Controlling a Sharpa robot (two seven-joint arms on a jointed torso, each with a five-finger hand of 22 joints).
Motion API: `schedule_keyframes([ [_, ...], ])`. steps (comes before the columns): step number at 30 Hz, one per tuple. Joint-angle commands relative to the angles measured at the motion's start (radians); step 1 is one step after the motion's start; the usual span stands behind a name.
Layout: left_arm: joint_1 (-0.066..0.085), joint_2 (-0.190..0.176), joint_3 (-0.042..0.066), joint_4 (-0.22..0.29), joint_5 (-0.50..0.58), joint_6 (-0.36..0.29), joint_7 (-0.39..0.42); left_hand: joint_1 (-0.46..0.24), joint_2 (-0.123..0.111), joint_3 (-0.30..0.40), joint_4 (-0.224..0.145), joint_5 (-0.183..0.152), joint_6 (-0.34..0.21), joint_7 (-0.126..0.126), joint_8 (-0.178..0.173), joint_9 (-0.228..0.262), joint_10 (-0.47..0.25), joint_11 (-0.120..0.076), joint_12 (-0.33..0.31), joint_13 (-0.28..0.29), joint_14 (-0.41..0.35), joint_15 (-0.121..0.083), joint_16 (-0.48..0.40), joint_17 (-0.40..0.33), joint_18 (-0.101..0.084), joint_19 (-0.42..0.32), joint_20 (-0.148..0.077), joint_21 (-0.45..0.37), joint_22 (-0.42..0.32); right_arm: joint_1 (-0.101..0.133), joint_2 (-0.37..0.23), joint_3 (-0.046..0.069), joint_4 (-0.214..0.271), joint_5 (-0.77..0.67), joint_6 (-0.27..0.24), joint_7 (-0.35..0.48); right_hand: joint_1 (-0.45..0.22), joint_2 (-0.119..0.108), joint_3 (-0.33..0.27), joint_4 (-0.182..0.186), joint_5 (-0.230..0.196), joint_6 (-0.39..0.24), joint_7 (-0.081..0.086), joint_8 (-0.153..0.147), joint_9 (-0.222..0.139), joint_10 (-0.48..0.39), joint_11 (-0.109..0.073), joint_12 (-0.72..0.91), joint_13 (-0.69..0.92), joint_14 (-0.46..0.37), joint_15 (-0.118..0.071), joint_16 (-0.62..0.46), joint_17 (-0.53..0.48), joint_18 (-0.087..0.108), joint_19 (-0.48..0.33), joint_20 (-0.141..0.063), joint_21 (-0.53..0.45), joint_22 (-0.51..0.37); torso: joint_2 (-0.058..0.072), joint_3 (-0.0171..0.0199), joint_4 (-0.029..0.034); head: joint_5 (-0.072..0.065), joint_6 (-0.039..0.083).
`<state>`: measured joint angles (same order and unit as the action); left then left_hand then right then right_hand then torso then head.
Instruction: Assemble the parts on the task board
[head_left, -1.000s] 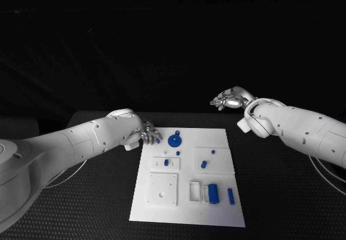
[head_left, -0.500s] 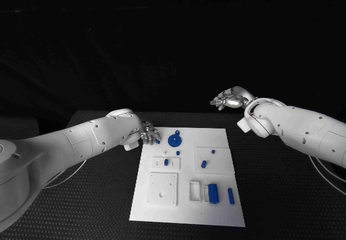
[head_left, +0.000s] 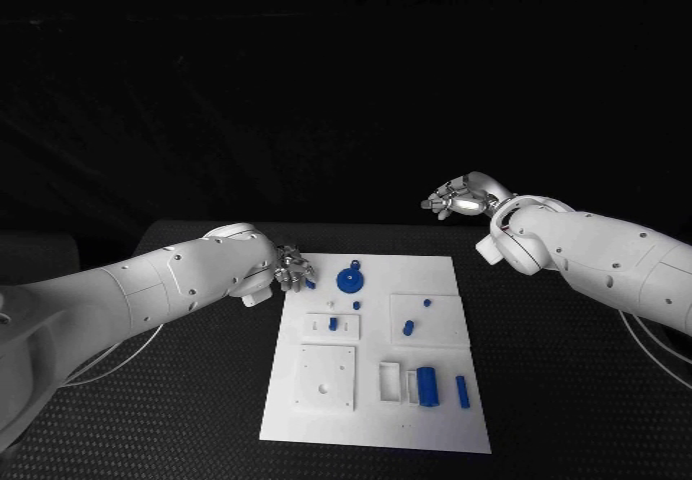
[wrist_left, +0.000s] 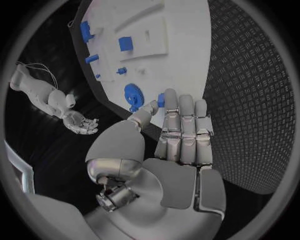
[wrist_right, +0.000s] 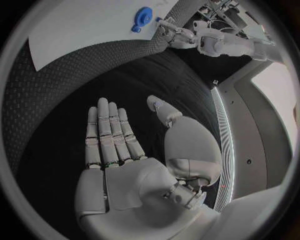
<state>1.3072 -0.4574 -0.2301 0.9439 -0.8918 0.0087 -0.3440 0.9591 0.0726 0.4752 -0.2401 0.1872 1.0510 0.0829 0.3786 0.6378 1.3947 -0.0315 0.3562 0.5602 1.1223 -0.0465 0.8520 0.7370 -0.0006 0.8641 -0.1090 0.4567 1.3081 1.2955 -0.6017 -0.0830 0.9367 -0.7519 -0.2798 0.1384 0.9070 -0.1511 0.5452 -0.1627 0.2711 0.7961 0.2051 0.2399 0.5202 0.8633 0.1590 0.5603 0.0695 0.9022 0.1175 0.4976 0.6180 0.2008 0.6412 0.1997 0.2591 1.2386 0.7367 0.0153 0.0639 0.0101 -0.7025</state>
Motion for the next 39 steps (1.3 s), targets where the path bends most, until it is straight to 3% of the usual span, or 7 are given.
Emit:
schedule_keyframes([
  [1, 0.002, -0.026, 0.002, 0.048, 0.028, -0.067, -0.009, -0.007, 0.006, -0.001, -0.008, 0.007, 0.029, -0.021, 0.008, 0.006, 0.011, -0.003, 0.006, 0.003, 0.010, 0.001, 0.005, 0.002, 0.001, 0.011, -0.025, 0.007, 0.024, 0.000, -0.004, 0.001, 0.001, -0.002, 0.008, 0.006, -0.005, 0.002, -0.002, -0.003, 0.006, -0.006, 0.006, 0.005, -0.001, 0.007, 0.003, -0.005, -0.001, 0.002, 0.004, -0.007, 0.002, 0.003, 0.000, 0.004, -0.005, 0.001, -0.002, 0.0004, 0.0016, 0.002, -0.002],
  [5, 0.015, -0.072, 0.001, 0.125, 0.028, -0.103, -0.014, -0.010, 0.004, 0.000, -0.011, 0.017, 0.034, -0.023, 0.010, 0.010, 0.017, -0.006, 0.007, 0.006, 0.017, -0.002, 0.007, 0.003, 0.001, 0.017, -0.028, 0.012, 0.024, 0.000, -0.007, 0.001, 0.002, -0.001, 0.007, 0.006, -0.005, 0.002, -0.002, -0.003, 0.006, -0.007, 0.006, 0.005, -0.001, 0.007, 0.003, -0.005, -0.001, 0.002, 0.004, -0.007, 0.002, 0.003, 0.000, 0.004, -0.006, 0.001, -0.002, 0.0009, 0.0021, 0.006, -0.001],
  [11, 0.034, -0.129, -0.002, 0.223, 0.016, -0.154, -0.024, -0.011, 0.001, 0.002, -0.014, 0.019, 0.033, -0.024, 0.008, 0.011, 0.018, -0.007, 0.006, 0.008, 0.018, -0.003, 0.007, 0.004, 0.001, 0.014, -0.028, 0.012, 0.024, 0.000, -0.012, 0.001, 0.002, -0.001, 0.005, 0.005, -0.004, 0.001, -0.002, -0.003, 0.006, -0.007, 0.006, 0.006, -0.001, 0.007, 0.003, -0.005, -0.001, 0.002, 0.004, -0.007, 0.002, 0.003, 0.000, 0.004, -0.006, 0.002, -0.005, 0.0035, 0.0090, 0.003, -0.005],
  [16, 0.034, -0.171, -0.007, 0.310, -0.035, -0.181, -0.023, -0.012, -0.002, 0.003, -0.014, 0.019, 0.033, -0.024, 0.007, 0.011, 0.019, -0.007, 0.005, 0.008, 0.020, -0.003, 0.007, 0.004, 0.001, 0.012, -0.027, 0.012, 0.024, 0.000, -0.015, 0.001, 0.003, -0.001, 0.004, 0.006, -0.004, 0.001, -0.002, -0.003, 0.006, -0.007, 0.006, 0.006, -0.002, 0.007, 0.003, -0.006, -0.001, 0.002, 0.004, -0.007, 0.002, 0.003, 0.000, 0.004, -0.007, 0.002, -0.007, 0.0047, 0.0133, 0.000, -0.006],
  [22, 0.033, -0.194, -0.009, 0.368, -0.095, -0.192, -0.025, -0.012, -0.006, 0.005, -0.013, 0.020, 0.036, -0.025, 0.007, 0.012, 0.023, -0.008, 0.005, 0.010, 0.024, -0.005, 0.007, 0.004, 0.001, 0.011, -0.027, 0.014, 0.025, 0.000, -0.017, 0.000, 0.006, -0.001, 0.005, 0.006, -0.004, 0.001, -0.002, -0.004, 0.006, -0.007, 0.006, 0.006, -0.002, 0.007, 0.004, -0.006, -0.001, 0.002, 0.004, -0.007, 0.002, 0.003, 0.000, 0.004, -0.007, 0.002, -0.006, 0.0043, 0.0128, 0.002, -0.010],
  [39, -0.015, -0.229, -0.010, 0.467, -0.171, -0.254, -0.056, -0.012, -0.016, 0.012, -0.007, 0.028, 0.046, -0.028, 0.006, 0.013, 0.031, -0.011, 0.004, 0.013, 0.033, -0.008, 0.007, 0.005, 0.001, 0.012, -0.029, 0.021, 0.025, 0.000, -0.026, 0.000, 0.008, 0.000, 0.004, 0.006, -0.004, 0.000, -0.002, -0.004, 0.006, -0.007, 0.006, 0.006, -0.002, 0.007, 0.003, -0.006, -0.001, 0.002, 0.004, -0.008, 0.003, 0.003, 0.001, 0.004, -0.008, 0.003, -0.006, 0.0051, 0.0110, 0.002, -0.023],
])
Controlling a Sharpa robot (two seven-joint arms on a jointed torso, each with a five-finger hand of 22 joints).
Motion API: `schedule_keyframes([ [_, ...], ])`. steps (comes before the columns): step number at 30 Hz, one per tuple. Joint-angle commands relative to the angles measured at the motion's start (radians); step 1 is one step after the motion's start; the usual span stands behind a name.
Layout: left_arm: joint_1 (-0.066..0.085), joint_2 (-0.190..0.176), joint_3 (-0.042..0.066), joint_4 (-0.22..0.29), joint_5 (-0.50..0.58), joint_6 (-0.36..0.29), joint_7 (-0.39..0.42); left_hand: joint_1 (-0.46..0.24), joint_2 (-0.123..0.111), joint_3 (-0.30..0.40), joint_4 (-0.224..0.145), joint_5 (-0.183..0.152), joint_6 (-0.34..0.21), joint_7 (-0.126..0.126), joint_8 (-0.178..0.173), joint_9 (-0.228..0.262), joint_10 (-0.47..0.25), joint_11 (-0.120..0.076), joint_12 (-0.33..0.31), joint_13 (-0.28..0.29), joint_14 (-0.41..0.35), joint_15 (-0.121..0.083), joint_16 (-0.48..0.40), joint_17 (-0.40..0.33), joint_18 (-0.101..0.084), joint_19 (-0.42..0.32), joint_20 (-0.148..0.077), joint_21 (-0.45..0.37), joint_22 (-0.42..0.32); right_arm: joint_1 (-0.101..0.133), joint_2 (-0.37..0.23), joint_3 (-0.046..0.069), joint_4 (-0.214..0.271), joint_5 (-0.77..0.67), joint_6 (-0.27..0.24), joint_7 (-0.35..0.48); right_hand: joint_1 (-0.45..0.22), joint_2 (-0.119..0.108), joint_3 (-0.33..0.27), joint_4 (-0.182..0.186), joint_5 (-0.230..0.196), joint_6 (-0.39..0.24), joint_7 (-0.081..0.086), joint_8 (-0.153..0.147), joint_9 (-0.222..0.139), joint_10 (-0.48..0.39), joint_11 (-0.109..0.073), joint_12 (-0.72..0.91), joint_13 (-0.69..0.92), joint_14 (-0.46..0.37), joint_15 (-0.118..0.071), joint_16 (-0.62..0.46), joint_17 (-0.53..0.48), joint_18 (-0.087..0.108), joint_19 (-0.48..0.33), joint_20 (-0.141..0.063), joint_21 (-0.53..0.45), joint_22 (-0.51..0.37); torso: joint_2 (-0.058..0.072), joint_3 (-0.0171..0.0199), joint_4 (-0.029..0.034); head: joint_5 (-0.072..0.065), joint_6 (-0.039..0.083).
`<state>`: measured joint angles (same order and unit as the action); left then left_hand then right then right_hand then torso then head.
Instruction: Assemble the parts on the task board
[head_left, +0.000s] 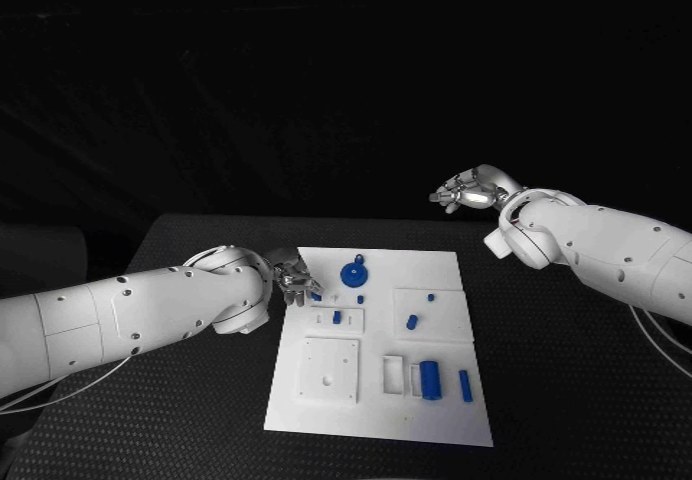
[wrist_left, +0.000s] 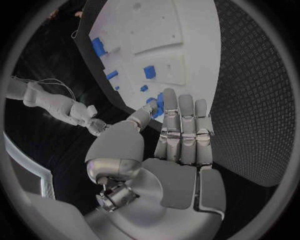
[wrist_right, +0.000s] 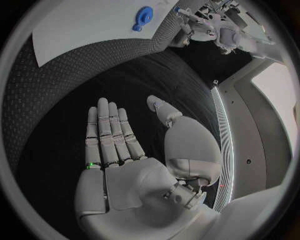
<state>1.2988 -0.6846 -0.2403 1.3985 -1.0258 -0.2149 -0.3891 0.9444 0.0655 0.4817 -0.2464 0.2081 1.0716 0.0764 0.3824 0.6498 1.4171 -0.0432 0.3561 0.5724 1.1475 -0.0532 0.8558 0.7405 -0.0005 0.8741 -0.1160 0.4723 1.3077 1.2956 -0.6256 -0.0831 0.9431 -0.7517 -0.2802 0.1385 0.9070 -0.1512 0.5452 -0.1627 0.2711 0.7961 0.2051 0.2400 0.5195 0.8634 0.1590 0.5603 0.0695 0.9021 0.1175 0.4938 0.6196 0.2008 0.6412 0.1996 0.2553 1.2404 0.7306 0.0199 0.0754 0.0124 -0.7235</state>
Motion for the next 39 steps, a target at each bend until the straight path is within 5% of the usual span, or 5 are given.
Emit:
schedule_keyframes([
  [1, -0.011, -0.003, 0.000, 0.014, -0.039, -0.032, -0.012, 0.003, -0.010, 0.006, 0.000, 0.009, 0.026, -0.022, 0.002, 0.001, 0.010, 0.000, 0.004, 0.002, 0.009, -0.001, 0.004, 0.002, 0.001, 0.002, -0.022, 0.006, 0.025, 0.000, -0.003, 0.001, 0.002, -0.001, 0.004, 0.006, -0.004, 0.000, -0.002, -0.004, 0.006, -0.007, 0.006, 0.006, -0.002, 0.007, 0.003, -0.006, -0.001, 0.002, 0.004, -0.004, 0.001, 0.003, 0.001, 0.004, -0.005, 0.002, 0.001, 0.0005, -0.0003, -0.001, -0.002],
  [15, -0.050, -0.005, 0.000, 0.028, -0.046, -0.026, -0.023, 0.003, -0.014, 0.009, 0.002, 0.018, 0.031, -0.023, 0.001, 0.002, 0.015, -0.002, 0.003, 0.004, 0.013, -0.002, 0.004, 0.002, 0.001, 0.004, -0.023, 0.011, 0.025, 0.000, -0.006, 0.001, 0.004, -0.001, 0.004, 0.005, -0.004, 0.000, -0.001, -0.004, 0.007, -0.007, 0.006, 0.007, -0.002, 0.007, 0.003, -0.006, -0.001, 0.002, 0.004, -0.005, 0.001, 0.003, 0.001, 0.004, -0.006, 0.003, 0.001, -0.0006, -0.0006, -0.003, -0.010],
  [39, -0.055, -0.010, 0.000, 0.031, -0.091, 0.036, -0.043, 0.003, -0.015, 0.012, 0.002, 0.028, 0.033, -0.024, -0.001, 0.002, 0.016, -0.002, 0.001, 0.006, 0.014, -0.003, 0.003, 0.003, 0.001, 0.003, -0.024, 0.014, 0.025, 0.000, -0.008, 0.001, 0.005, 0.000, 0.005, 0.006, -0.004, -0.001, -0.001, -0.004, 0.007, -0.007, 0.006, 0.007, -0.003, 0.007, 0.003, -0.006, -0.001, 0.002, 0.005, -0.005, 0.002, 0.004, 0.001, 0.005, -0.007, 0.004, 0.001, -0.0002, -0.0016, -0.002, -0.013],
])
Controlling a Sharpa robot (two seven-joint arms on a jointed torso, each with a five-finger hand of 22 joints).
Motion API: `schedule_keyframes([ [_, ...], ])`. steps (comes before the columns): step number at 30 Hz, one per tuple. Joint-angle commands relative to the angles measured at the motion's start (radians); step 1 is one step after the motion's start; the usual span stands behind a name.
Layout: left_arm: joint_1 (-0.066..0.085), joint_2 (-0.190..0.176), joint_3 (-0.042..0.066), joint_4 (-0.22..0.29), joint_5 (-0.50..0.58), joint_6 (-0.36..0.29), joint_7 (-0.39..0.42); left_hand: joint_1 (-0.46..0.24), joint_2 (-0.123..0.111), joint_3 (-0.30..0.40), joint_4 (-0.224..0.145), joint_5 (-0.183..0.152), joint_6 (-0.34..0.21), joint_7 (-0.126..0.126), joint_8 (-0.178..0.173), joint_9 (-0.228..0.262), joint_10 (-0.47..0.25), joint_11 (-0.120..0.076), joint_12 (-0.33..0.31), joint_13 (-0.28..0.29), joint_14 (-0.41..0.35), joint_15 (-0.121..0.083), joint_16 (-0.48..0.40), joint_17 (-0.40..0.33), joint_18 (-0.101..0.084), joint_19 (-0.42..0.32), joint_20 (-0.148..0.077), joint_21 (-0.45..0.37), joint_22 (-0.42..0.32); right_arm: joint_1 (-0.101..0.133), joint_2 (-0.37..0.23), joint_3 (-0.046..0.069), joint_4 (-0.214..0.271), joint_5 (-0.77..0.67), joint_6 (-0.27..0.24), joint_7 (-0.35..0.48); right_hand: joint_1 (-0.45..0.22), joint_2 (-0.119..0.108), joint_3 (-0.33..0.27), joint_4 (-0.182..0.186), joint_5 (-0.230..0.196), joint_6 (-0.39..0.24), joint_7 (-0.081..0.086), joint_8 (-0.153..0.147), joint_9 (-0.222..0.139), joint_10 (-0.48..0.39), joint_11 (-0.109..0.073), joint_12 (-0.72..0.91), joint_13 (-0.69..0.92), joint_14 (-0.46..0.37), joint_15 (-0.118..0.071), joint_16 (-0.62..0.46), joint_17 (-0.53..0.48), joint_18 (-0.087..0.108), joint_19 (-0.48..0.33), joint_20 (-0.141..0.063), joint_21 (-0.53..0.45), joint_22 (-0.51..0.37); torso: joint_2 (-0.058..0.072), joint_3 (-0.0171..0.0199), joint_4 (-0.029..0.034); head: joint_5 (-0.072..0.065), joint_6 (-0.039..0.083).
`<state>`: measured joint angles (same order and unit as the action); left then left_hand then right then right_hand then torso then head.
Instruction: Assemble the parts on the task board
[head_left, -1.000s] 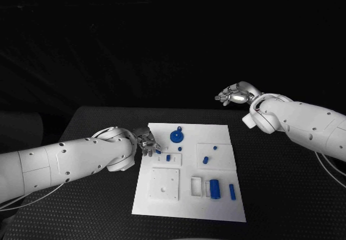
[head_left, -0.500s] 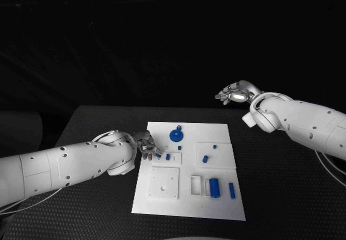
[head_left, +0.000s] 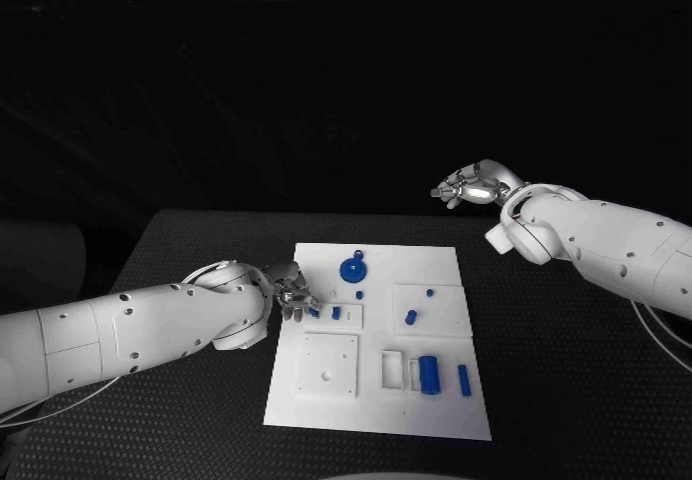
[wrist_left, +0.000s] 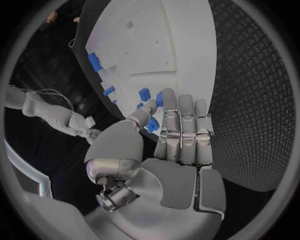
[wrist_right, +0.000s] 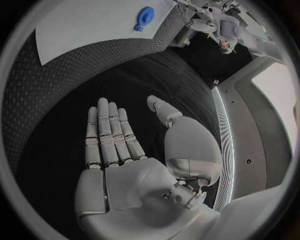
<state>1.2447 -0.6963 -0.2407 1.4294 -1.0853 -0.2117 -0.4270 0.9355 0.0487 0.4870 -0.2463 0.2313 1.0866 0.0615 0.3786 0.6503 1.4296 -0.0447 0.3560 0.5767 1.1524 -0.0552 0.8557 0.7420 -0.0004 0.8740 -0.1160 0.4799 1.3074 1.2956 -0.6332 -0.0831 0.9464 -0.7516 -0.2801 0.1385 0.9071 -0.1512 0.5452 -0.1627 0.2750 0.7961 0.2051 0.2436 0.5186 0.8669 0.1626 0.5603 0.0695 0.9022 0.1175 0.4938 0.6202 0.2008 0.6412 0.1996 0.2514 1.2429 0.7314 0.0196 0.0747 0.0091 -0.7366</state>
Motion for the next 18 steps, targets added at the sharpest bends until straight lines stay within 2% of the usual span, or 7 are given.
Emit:
schedule_keyframes([
  [1, 0.000, 0.002, 0.000, -0.001, -0.036, 0.033, -0.006, 0.013, 0.001, 0.007, 0.002, 0.006, 0.018, -0.009, 0.002, 0.002, 0.003, 0.000, 0.001, 0.002, 0.009, -0.001, 0.003, 0.002, 0.000, 0.003, -0.024, 0.006, 0.025, 0.000, -0.001, 0.001, 0.002, 0.000, 0.005, 0.005, -0.004, -0.001, -0.001, -0.004, 0.003, -0.007, 0.006, 0.004, -0.002, 0.004, 0.000, -0.006, -0.001, 0.002, 0.005, -0.005, 0.001, 0.004, 0.001, 0.005, -0.003, 0.001, 0.000, 0.0002, -0.0009, 0.001, -0.001],
  [18, -0.001, 0.010, 0.000, -0.005, -0.052, 0.020, -0.002, 0.013, 0.001, 0.007, 0.001, 0.008, 0.018, -0.009, 0.002, 0.002, 0.003, 0.000, 0.001, 0.002, 0.009, 0.000, 0.002, 0.002, 0.000, 0.003, -0.024, 0.007, 0.025, 0.000, 0.000, 0.001, 0.003, 0.000, 0.004, 0.006, -0.004, 0.000, -0.001, -0.004, 0.003, -0.007, 0.006, 0.004, -0.002, 0.004, 0.000, -0.006, -0.001, 0.002, 0.005, -0.005, 0.002, 0.004, 0.002, 0.005, -0.004, 0.002, 0.000, 0.0007, -0.0012, -0.001, 0.000],
])
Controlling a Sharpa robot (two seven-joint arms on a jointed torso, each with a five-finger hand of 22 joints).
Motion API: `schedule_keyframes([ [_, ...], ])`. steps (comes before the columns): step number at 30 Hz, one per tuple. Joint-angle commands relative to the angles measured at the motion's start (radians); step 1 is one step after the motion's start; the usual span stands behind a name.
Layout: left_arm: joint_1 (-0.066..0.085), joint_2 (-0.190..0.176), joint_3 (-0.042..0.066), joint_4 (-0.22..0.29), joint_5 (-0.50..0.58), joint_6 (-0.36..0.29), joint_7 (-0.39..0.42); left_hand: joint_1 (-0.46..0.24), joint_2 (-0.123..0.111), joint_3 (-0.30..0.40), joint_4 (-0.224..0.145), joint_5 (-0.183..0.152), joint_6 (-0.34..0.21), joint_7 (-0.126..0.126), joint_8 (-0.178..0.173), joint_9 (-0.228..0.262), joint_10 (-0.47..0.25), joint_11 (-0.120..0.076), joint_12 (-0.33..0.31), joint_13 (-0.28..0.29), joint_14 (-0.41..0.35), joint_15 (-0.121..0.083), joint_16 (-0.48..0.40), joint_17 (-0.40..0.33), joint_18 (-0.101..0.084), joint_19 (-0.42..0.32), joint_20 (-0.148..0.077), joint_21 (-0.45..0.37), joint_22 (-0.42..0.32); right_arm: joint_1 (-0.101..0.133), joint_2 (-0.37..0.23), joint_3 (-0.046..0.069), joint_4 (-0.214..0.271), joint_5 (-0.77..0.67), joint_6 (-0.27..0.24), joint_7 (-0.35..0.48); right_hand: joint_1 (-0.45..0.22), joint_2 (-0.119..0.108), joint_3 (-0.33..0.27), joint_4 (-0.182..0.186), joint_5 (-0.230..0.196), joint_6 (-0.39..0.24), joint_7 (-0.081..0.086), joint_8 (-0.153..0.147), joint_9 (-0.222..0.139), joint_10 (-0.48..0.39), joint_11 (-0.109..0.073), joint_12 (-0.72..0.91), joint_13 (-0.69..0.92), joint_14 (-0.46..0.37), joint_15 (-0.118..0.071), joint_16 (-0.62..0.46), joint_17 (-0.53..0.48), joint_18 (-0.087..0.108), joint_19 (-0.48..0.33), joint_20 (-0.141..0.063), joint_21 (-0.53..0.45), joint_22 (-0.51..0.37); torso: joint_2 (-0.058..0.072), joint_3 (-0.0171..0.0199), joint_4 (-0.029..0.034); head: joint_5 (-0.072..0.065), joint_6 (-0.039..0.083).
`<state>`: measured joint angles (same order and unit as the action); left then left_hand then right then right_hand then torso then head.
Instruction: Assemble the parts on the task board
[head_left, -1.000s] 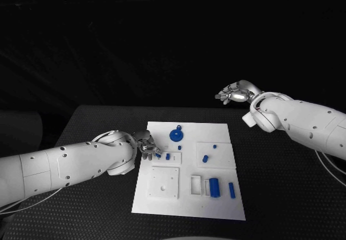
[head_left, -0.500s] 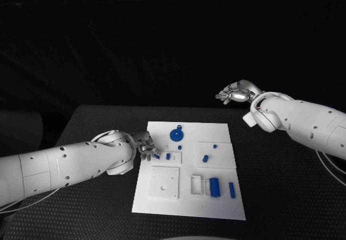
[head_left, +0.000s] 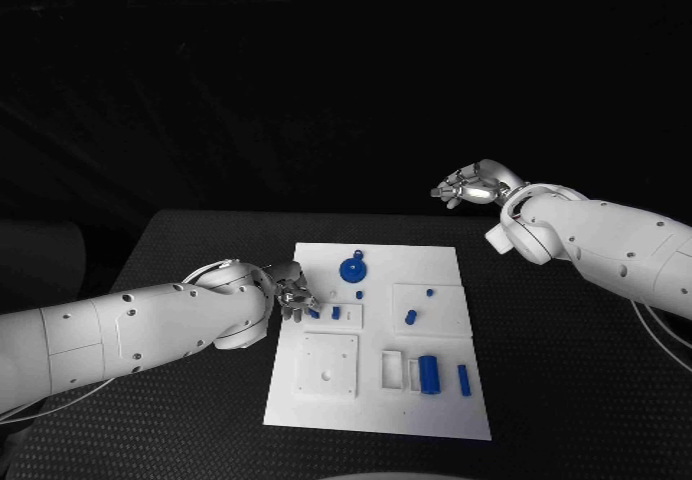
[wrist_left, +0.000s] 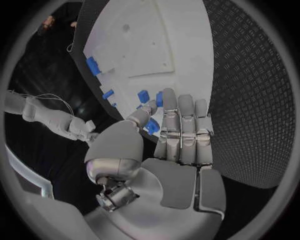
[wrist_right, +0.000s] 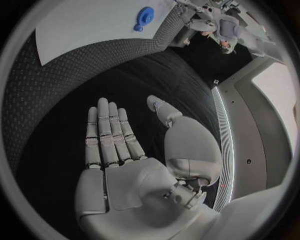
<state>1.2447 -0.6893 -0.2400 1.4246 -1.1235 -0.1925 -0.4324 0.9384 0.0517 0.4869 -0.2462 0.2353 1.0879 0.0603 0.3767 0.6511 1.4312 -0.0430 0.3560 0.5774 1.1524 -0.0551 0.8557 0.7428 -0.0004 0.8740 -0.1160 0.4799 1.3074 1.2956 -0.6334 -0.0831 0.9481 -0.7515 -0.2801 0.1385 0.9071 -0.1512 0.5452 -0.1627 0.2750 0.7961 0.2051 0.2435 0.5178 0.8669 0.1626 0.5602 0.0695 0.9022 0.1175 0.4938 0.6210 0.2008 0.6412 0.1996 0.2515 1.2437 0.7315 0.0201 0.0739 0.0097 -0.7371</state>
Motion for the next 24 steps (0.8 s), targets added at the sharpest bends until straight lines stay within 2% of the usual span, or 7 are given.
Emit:
schedule_keyframes([
  [1, -0.001, 0.003, -0.001, 0.001, -0.014, 0.000, 0.005, 0.010, -0.002, 0.007, 0.001, 0.004, 0.017, -0.008, 0.003, 0.001, 0.002, -0.002, 0.001, 0.001, 0.009, 0.000, 0.002, 0.001, 0.000, 0.003, -0.024, 0.007, 0.025, 0.000, 0.000, 0.001, 0.002, 0.000, 0.005, 0.006, -0.004, 0.000, -0.001, -0.004, 0.003, -0.007, 0.006, 0.004, -0.001, 0.004, 0.000, -0.006, -0.001, 0.002, 0.005, -0.005, 0.001, 0.004, 0.002, 0.005, -0.004, 0.001, 0.000, 0.0001, -0.0004, -0.001, 0.000],
  [12, -0.002, -0.001, 0.000, 0.015, -0.014, -0.010, 0.010, 0.010, -0.003, 0.008, 0.001, 0.006, 0.019, -0.008, 0.003, 0.001, 0.003, -0.002, 0.000, 0.002, 0.010, -0.001, 0.002, 0.001, 0.000, 0.004, -0.025, 0.009, 0.025, 0.000, 0.000, 0.001, 0.001, 0.000, 0.005, 0.006, -0.004, 0.000, -0.001, -0.004, 0.003, -0.007, 0.006, 0.004, -0.001, 0.004, 0.000, -0.006, -0.001, 0.002, 0.005, -0.006, 0.001, 0.004, 0.002, 0.005, -0.005, 0.002, 0.000, -0.0008, 0.0004, -0.004, 0.002],
  [16, -0.002, -0.007, 0.000, 0.024, -0.014, -0.033, 0.013, 0.011, -0.003, 0.008, 0.000, 0.008, 0.020, -0.008, 0.003, 0.002, 0.004, -0.003, 0.001, 0.003, 0.011, -0.001, 0.003, 0.002, 0.000, 0.004, -0.025, 0.010, 0.025, 0.000, 0.000, 0.001, 0.000, 0.000, 0.005, 0.006, -0.004, 0.000, -0.001, -0.004, 0.003, -0.007, 0.006, 0.004, -0.002, 0.004, 0.000, -0.006, -0.001, 0.002, 0.005, -0.006, 0.001, 0.004, 0.002, 0.005, -0.005, 0.002, 0.000, -0.0012, 0.0004, -0.005, 0.000],
  [24, -0.002, -0.009, 0.000, 0.026, -0.034, -0.049, 0.020, 0.012, -0.005, 0.009, -0.001, 0.013, 0.023, -0.010, 0.003, 0.003, 0.007, -0.004, 0.001, 0.005, 0.015, -0.002, 0.004, 0.003, 0.000, 0.007, -0.026, 0.013, 0.025, 0.000, -0.001, 0.001, 0.001, 0.000, 0.005, 0.006, -0.005, 0.000, -0.001, -0.003, 0.003, -0.007, 0.006, 0.005, -0.002, 0.004, 0.000, -0.006, -0.001, 0.002, 0.005, -0.006, 0.002, 0.004, 0.002, 0.005, -0.006, 0.003, 0.000, -0.0002, 0.0015, -0.004, 0.002],
])
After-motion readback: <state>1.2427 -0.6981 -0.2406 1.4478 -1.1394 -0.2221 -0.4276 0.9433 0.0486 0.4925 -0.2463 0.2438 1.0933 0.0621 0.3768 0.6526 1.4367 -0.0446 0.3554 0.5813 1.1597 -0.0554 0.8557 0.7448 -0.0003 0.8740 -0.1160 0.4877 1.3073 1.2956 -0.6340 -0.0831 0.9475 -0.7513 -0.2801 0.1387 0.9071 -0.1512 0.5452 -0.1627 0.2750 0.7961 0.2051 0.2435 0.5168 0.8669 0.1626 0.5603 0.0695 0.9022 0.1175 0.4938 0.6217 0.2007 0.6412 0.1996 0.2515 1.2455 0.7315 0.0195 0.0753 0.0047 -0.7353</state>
